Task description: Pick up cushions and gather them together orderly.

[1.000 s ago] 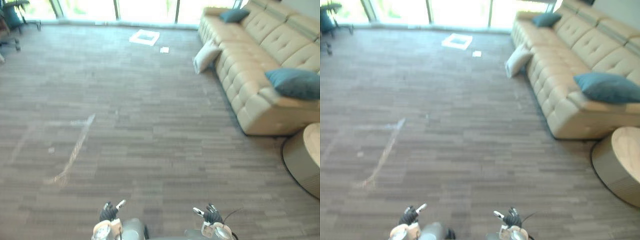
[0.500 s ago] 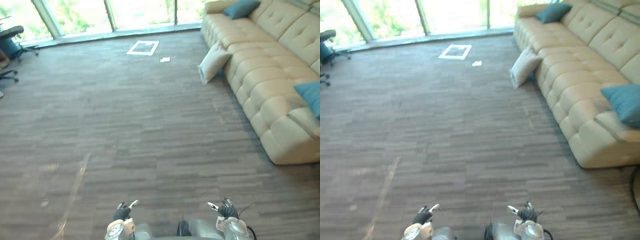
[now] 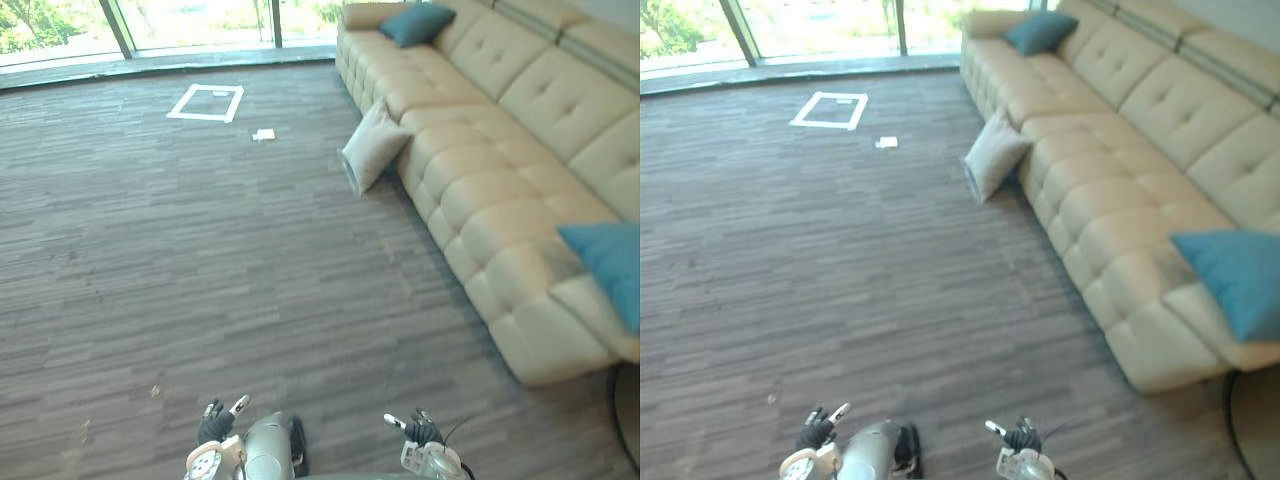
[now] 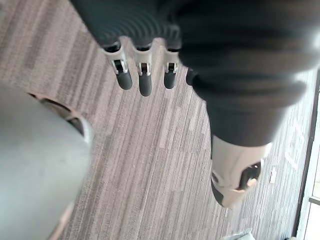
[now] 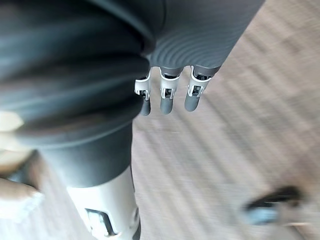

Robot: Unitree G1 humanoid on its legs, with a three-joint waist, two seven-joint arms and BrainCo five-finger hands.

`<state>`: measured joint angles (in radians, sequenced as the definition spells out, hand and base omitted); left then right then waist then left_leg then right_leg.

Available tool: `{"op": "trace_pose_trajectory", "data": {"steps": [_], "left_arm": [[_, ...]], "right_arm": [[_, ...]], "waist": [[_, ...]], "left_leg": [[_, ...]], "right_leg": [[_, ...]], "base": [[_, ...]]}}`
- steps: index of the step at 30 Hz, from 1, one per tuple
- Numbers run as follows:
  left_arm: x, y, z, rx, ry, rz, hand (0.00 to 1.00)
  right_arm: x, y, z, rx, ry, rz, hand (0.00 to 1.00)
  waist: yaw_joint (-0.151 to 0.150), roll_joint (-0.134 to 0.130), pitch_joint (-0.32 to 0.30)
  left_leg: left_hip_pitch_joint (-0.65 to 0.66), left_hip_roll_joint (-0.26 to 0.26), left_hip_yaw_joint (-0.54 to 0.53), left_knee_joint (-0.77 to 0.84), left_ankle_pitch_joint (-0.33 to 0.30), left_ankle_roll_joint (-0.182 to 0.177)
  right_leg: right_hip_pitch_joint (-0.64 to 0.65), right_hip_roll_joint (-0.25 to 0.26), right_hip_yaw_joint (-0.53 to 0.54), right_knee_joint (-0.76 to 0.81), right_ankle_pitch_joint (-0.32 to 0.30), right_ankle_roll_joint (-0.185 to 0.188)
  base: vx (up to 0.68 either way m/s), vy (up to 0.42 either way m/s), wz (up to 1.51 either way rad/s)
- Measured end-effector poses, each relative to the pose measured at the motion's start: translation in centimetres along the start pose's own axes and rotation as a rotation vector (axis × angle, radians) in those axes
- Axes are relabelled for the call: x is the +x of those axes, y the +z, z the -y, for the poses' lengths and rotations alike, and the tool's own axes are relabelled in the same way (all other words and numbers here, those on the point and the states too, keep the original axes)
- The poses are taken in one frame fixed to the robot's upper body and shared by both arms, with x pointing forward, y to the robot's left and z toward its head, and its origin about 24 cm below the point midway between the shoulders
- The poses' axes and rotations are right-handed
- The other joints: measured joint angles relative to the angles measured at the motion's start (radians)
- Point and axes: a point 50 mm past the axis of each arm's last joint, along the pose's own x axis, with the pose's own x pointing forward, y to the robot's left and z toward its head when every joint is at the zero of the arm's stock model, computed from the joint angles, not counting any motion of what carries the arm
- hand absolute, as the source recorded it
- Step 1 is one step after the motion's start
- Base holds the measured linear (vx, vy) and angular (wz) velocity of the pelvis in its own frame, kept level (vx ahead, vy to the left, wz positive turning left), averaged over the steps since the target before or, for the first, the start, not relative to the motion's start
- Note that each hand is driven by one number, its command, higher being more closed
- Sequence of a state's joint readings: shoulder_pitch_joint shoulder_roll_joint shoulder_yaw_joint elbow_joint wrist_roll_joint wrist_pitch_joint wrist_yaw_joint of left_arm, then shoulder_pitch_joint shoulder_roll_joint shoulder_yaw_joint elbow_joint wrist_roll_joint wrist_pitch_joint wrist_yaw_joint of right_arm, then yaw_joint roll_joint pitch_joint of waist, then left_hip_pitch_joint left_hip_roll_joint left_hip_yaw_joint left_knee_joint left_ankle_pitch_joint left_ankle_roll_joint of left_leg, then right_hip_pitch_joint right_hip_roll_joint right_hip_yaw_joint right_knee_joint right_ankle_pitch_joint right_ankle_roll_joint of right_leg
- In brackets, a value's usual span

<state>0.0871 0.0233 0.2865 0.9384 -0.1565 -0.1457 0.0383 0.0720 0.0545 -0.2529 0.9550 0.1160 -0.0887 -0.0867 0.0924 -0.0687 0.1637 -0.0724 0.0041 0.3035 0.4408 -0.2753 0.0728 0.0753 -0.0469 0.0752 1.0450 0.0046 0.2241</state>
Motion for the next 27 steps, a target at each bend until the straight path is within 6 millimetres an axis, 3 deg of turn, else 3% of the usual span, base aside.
{"op": "trace_pose_trajectory", "data": {"steps": [1, 2, 3, 5, 7, 8, 9, 10, 11, 12, 13, 14, 15, 16, 17, 19, 20, 23, 25, 26, 27], "left_arm": [[0.1, -0.2, 0.4, 0.018, -0.012, -0.017, 0.0], [0.1, -0.5, 0.8, 0.028, -0.026, -0.031, 0.0], [0.0, -0.6, 1.3, 0.035, -0.043, -0.037, 0.0], [0.1, -0.4, 2.3, 0.052, -0.076, -0.03, 0.0], [0.1, -0.4, 3.0, 0.047, -0.093, -0.033, 0.0], [0.0, -0.6, 3.3, 0.043, -0.098, -0.038, 0.0], [-0.1, -0.8, 3.4, 0.039, -0.099, -0.041, 0.0], [-0.2, -1.2, 3.5, 0.034, -0.1, -0.056, 0.0], [-0.4, -1.9, 4.1, 0.026, -0.114, -0.083, 0.0], [-0.5, -2.1, 4.5, 0.028, -0.126, -0.091, 0.0], [-0.5, -2.0, 4.5, 0.031, -0.126, -0.087, 0.0], [-0.3, -1.8, 4.2, 0.006, -0.104, -0.084, 0.0], [-0.3, -1.7, 4.0, -0.001, -0.093, -0.085, 0.0], [-0.2, -1.5, 3.8, -0.007, -0.087, -0.076, 0.0], [-0.1, -0.9, 3.5, -0.005, -0.079, -0.054, 0.0], [0.0, 0.0, 3.1, 0.002, -0.075, -0.009, 0.0], [0.0, 0.3, 3.1, 0.0, -0.076, 0.003, 0.0], [-0.1, 0.6, 3.1, -0.014, -0.075, 0.034, 0.0], [-0.2, 0.2, 2.5, -0.027, -0.053, 0.025, 0.0], [-0.4, -0.1, 2.2, -0.028, -0.045, 0.017, 0.0], [-0.4, -0.4, 1.6, -0.034, -0.03, 0.008, 0.0]], "right_arm": [[0.0, 0.4, 0.5, -0.001, -0.009, 0.026, 0.0], [0.0, 1.0, 1.0, -0.006, -0.018, 0.055, 0.0], [-0.2, 1.4, 1.4, -0.008, -0.026, 0.08, 0.0], [-0.3, 1.5, 1.9, 0.005, -0.041, 0.099, 0.0], [-0.3, 1.4, 2.7, 0.024, -0.066, 0.096, 0.0], [-0.3, 1.5, 2.7, 0.018, -0.067, 0.096, 0.0], [-0.3, 1.3, 3.0, 0.011, -0.072, 0.085, 0.0], [-0.2, 1.4, 3.1, 0.002, -0.072, 0.082, 0.0], [0.0, 1.8, 3.6, -0.023, -0.08, 0.082, 0.0], [0.1, 2.1, 3.8, -0.031, -0.081, 0.086, 0.0], [0.2, 2.4, 3.6, -0.037, -0.075, 0.09, 0.0], [0.3, 2.5, 3.3, -0.042, -0.063, 0.085, 0.0], [0.4, 2.6, 3.4, -0.042, -0.066, 0.083, 0.0], [0.4, 2.6, 3.3, -0.041, -0.066, 0.08, 0.0], [0.4, 2.3, 3.0, -0.045, -0.059, 0.068, 0.0], [0.3, 1.5, 2.3, -0.039, -0.043, 0.038, 0.0], [0.3, 1.5, 2.2, -0.039, -0.04, 0.038, 0.0], [0.3, 1.5, 1.6, -0.035, -0.03, 0.035, 0.0], [0.4, 1.6, 1.2, -0.037, -0.02, 0.038, 0.0], [0.4, 1.6, 1.0, -0.048, -0.013, 0.039, 0.0], [0.3, 1.4, 1.0, -0.051, -0.014, 0.033, 0.0]], "waist": [[-0.017, 0.014, 0.007], [-0.035, 0.031, 0.012], [-0.045, 0.049, 0.015], [-0.058, 0.05, 0.016], [-0.063, 0.049, 0.017], [-0.068, 0.046, 0.015], [-0.075, 0.04, 0.011], [-0.085, 0.048, -0.002], [-0.092, 0.097, -0.023], [-0.094, 0.115, -0.025], [-0.094, 0.13, -0.02], [-0.089, 0.144, -0.012], [-0.087, 0.157, 0.003], [-0.085, 0.163, 0.016], [-0.081, 0.142, 0.031], [-0.052, 0.104, 0.027], [-0.044, 0.104, 0.026], [-0.025, 0.106, 0.029], [-0.015, 0.101, 0.025], [-0.009, 0.102, 0.023], [0.004, 0.09, 0.018]], "left_leg": [[0.091, -0.014, -0.018, -0.047, -0.024, 0.002], [0.159, -0.015, -0.036, -0.087, -0.037, 0.003], [0.233, -0.014, -0.059, -0.139, -0.052, 0.003], [0.325, -0.01, -0.109, -0.186, -0.091, -0.011], [0.406, 0.006, -0.149, -0.217, -0.128, -0.016], [0.459, 0.014, -0.166, -0.241, -0.14, -0.018], [0.5, 0.019, -0.201, -0.247, -0.148, -0.023], [0.514, 0.036, -0.234, -0.238, -0.148, -0.024], [0.493, 0.087, -0.272, -0.176, -0.123, -0.042], [0.455, 0.108, -0.29, -0.091, -0.099, -0.06], [0.392, 0.129, -0.307, 0.078, -0.036, -0.11], [0.274, 0.155, -0.336, 0.337, 0.118, -0.173], [0.175, 0.192, -0.326, 0.559, 0.135, -0.19], [0.117, 0.219, -0.298, 0.684, 0.13, -0.183], [0.059, 0.233, -0.26, 0.764, 0.116, -0.168], [-0.099, 0.25, -0.147, 0.734, 0.071, -0.133], [-0.148, 0.255, -0.12, 0.675, 0.059, -0.129], [-0.258, 0.211, -0.048, 0.242, 0.053, -0.126], [-0.262, 0.154, -0.059, -0.013, 0.108, -0.131], [-0.263, 0.147, -0.058, -0.057, 0.133, -0.118], [-0.265, 0.14, -0.064, -0.018, 0.208, -0.086]], "right_leg": [[-0.11, -0.012, -0.048, 0.122, -0.084, -0.066], [-0.182, -0.012, -0.089, 0.147, -0.14, -0.113], [-0.273, -0.007, -0.126, 0.13, -0.194, -0.139], [-0.418, -0.005, -0.161, -0.008, -0.237, -0.15], [-0.48, -0.002, -0.175, -0.286, -0.216, -0.175], [-0.49, -0.002, -0.168, -0.483, -0.172, -0.188], [-0.493, -0.002, -0.146, -0.55, -0.081, -0.196], [-0.488, 0.005, -0.144, -0.518, -0.032, -0.231], [-0.492, 0.016, -0.192, -0.442, -0.12, -0.256], [-0.482, 0.018, -0.217, -0.417, -0.161, -0.272], [-0.447, 0.032, -0.238, -0.408, -0.205, -0.286], [-0.38, 0.052, -0.248, -0.434, -0.241, -0.302], [-0.297, 0.082, -0.249, -0.487, -0.25, -0.312], [-0.215, 0.1, -0.245, -0.536, -0.254, -0.319], [-0.131, 0.103, -0.238, -0.591, -0.257, -0.325], [0.041, 0.095, -0.216, -0.746, -0.263, -0.327], [0.079, 0.095, -0.208, -0.786, -0.267, -0.322], [0.201, 0.081, -0.178, -0.87, -0.289, -0.288], [0.271, 0.055, -0.142, -0.903, -0.325, -0.25], [0.299, 0.048, -0.114, -0.914, -0.346, -0.238], [0.317, 0.033, -0.078, -0.911, -0.367, -0.225]], "base": [[0.63, 0.054, 0.4], [0.76, 0.037, 0.53], [0.61, 0.014, 0.51], [0.62, -0.031, 0.81], [0.7, -0.128, 0.89], [0.81, -0.234, 0.89], [1.02, -0.304, 0.95], [0.87, -0.271, 0.94], [0.85, -0.286, 0.78], [0.82, -0.295, 0.7], [0.94, -0.336, 0.42], [0.76, -0.243, 0.22], [0.72, -0.198, 0.04], [0.68, -0.16, -0.03], [0.66, -0.163, -0.08], [0.49, -0.135, -0.21], [0.61, -0.098, -0.3], [0.65, 0.034, -0.32], [0.58, 0.161, -0.72], [0.66, 0.277, -0.93], [0.83, 0.374, -0.88]]}}
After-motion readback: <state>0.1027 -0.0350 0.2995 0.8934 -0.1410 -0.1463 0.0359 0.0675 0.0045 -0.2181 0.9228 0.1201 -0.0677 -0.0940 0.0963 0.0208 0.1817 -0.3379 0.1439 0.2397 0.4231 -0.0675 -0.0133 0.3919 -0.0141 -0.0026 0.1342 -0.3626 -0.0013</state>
